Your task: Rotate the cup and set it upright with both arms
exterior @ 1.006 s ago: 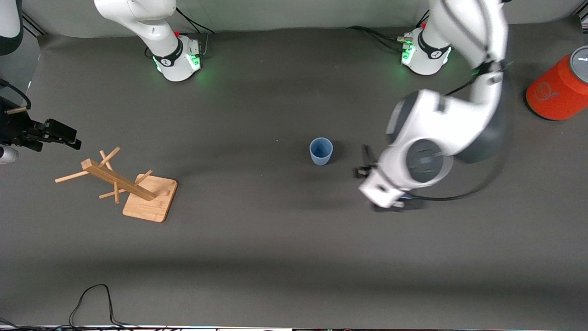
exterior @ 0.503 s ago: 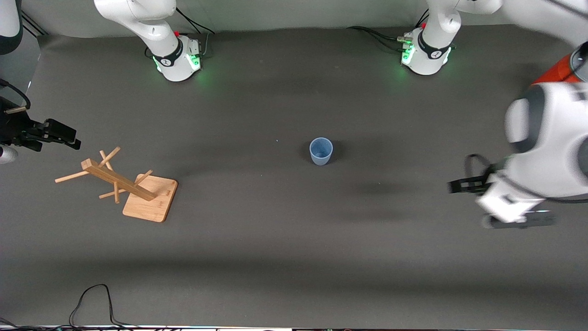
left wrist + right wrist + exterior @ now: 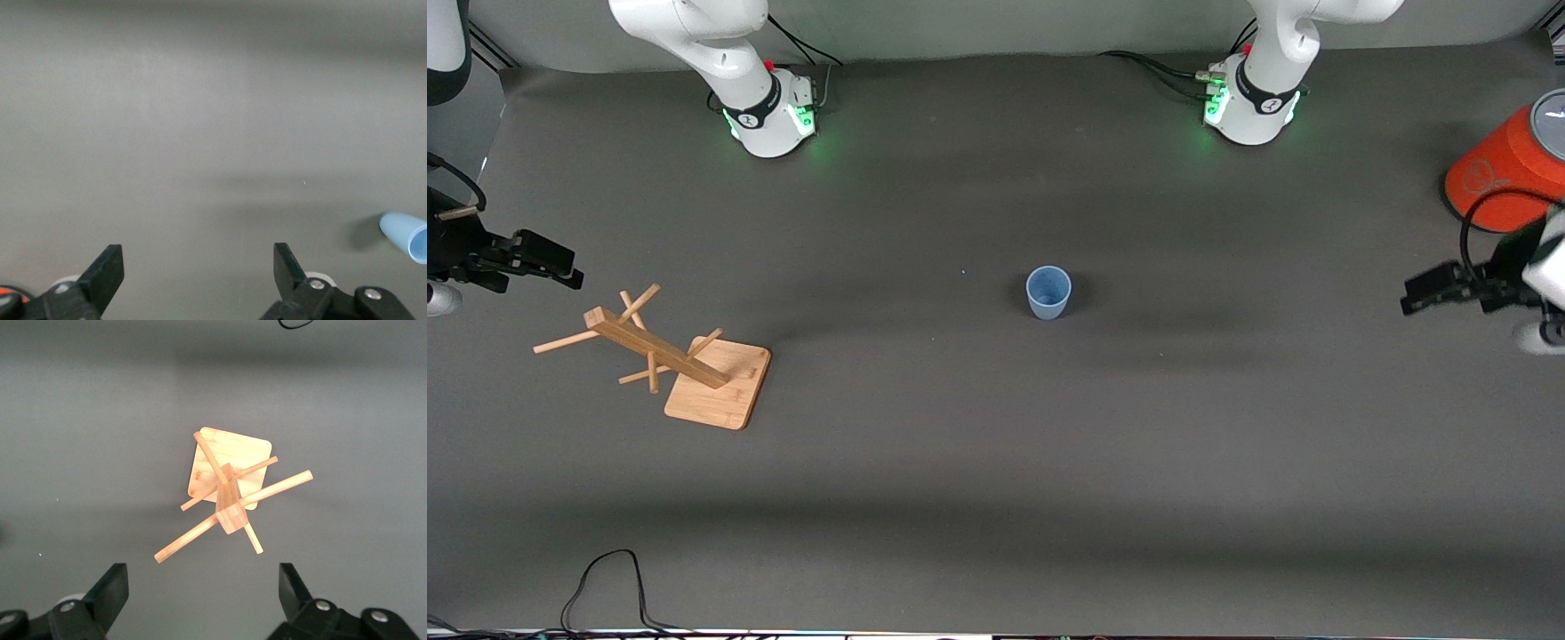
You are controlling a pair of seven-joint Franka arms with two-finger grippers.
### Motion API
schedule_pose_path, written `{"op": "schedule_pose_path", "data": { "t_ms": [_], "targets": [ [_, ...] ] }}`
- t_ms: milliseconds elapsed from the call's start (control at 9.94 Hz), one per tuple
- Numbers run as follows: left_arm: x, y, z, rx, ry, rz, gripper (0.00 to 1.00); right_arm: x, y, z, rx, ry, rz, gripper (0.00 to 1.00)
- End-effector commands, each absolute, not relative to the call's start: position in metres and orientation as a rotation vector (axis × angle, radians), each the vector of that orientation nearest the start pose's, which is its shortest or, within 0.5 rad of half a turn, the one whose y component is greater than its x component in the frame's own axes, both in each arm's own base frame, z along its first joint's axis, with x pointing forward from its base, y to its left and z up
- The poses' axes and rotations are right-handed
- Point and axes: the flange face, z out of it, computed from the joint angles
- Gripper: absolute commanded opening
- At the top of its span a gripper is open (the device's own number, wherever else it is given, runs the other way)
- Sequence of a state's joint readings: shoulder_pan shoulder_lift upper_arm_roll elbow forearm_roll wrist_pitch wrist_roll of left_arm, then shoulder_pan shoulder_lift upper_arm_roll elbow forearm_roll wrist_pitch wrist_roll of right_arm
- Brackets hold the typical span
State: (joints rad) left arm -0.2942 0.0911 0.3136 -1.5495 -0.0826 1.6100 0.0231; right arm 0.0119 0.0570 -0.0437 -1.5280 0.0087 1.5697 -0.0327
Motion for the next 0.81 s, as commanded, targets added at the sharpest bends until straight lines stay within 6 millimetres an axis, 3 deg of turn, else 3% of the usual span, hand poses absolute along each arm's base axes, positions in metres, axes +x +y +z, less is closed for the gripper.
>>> {"op": "schedule_pose_path", "data": {
  "t_ms": [0, 302, 704],
  "targets": [
    [0.546, -0.009, 0.608, -3.207, 0.114, 0.06, 1.0, 0.57, -0.016, 0.618, -3.145, -0.029, 0.003, 1.0],
    [0.557, -0.004, 0.612, -3.129, 0.085, -0.018, 1.0, 0.57, -0.016, 0.618, -3.145, -0.029, 0.003, 1.0],
    [0.563, 0.001, 0.602, -3.073, 0.081, 0.003, 1.0, 0.571, -0.016, 0.618, -3.145, -0.029, 0.0, 1.0]
  ]
}}
